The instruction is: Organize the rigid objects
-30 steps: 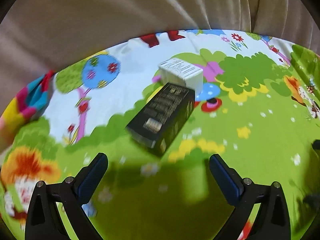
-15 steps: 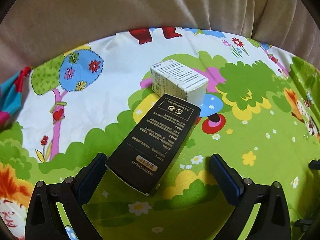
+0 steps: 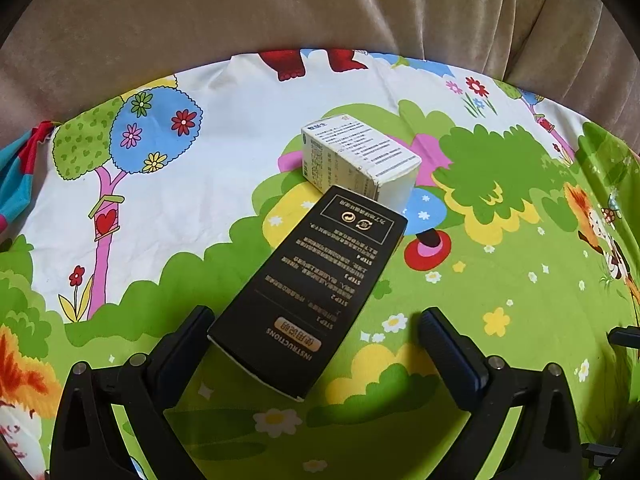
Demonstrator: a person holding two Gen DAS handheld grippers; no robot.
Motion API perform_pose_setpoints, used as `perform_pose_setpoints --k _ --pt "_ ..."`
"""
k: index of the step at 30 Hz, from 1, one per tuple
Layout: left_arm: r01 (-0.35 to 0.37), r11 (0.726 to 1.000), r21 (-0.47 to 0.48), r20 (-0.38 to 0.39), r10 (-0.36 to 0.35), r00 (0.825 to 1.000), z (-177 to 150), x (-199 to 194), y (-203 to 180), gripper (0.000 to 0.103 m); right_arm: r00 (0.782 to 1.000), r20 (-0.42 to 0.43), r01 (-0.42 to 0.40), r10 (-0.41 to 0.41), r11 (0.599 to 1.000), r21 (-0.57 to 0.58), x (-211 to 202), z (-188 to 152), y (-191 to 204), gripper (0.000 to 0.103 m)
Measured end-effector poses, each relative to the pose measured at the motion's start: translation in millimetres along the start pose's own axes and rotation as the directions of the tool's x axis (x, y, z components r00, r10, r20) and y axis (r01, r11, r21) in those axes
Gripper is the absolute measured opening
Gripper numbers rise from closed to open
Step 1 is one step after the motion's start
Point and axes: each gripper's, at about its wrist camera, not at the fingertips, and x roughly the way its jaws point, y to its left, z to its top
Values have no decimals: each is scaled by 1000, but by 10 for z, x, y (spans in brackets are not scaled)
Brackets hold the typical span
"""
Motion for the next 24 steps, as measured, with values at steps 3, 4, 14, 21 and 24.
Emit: perform_pose_setpoints --k 3,4,14,21,24 --pt "-1 1000 0 50 1 999 -27 -120 -39 40 1000 -5 10 -10 1000 -9 7 2 14 103" --pt "-29 999 -30 50 31 998 -71 -157 -27 40 1000 -5 10 -10 1000 -9 6 1 13 103" --pt "-169 950 -263 46 187 981 -825 -668 298 41 1000 -18 -12 11 999 -41 551 735 42 103" --pt "-215 917 -335 14 233 972 -844 -648 439 75 996 -54 74 -69 992 100 1557 2079 58 103" --pt "-214 914 -344 11 232 973 -861 -652 456 78 994 -70 94 -87 991 97 1785 2370 146 103"
